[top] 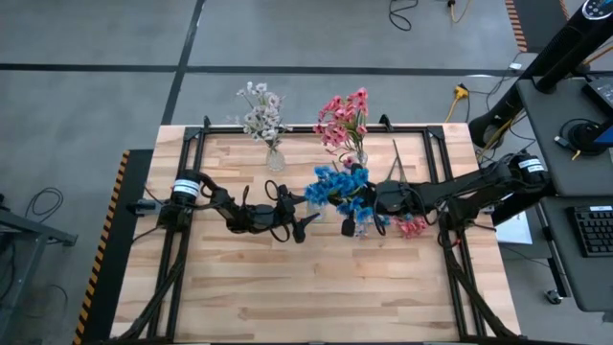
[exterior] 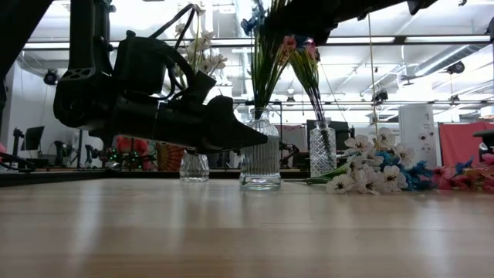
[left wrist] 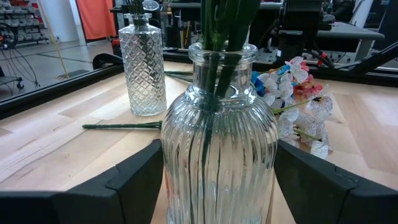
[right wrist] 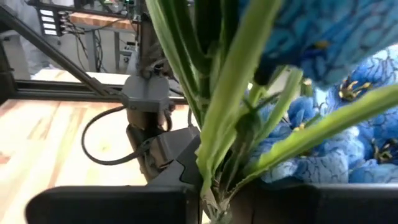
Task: Sort flowers into vase by color
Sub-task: Put the left blue flowers into the middle transparent vase
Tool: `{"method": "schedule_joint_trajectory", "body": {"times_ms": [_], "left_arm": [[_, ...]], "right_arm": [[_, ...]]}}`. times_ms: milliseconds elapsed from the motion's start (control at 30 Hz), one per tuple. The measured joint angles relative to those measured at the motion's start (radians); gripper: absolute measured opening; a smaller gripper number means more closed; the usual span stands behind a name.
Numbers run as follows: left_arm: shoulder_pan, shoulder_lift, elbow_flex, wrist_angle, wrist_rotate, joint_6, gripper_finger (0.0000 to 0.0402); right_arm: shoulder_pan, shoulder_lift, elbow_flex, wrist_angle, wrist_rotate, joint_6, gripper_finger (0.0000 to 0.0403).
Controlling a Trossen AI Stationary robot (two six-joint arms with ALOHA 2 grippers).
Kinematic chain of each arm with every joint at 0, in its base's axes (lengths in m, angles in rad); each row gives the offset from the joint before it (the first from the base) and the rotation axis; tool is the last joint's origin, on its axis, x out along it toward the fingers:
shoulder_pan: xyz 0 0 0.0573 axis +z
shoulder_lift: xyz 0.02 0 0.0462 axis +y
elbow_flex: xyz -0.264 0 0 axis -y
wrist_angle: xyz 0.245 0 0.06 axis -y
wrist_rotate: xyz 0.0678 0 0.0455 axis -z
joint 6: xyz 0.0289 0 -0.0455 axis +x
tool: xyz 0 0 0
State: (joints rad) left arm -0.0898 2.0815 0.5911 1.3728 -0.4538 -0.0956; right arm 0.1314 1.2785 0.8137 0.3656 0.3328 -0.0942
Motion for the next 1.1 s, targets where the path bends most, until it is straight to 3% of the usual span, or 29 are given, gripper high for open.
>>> {"method": "schedule_joint_trajectory", "body": {"times_ms": [400, 1100], "left_arm": [[0.0, 0.0, 0.0, 0.0, 0.0, 0.0, 0.0269], [0.0, 0.0, 0.001, 0.0, 0.0, 0.0, 0.0269]], "right_arm": [[-0.023, 0.003, 0.0, -0.017, -0.052, 0.009, 0.0038], [-0.034, 0.129, 0.044, -0.024, -0.056, -0.012, 0.0038]]}}
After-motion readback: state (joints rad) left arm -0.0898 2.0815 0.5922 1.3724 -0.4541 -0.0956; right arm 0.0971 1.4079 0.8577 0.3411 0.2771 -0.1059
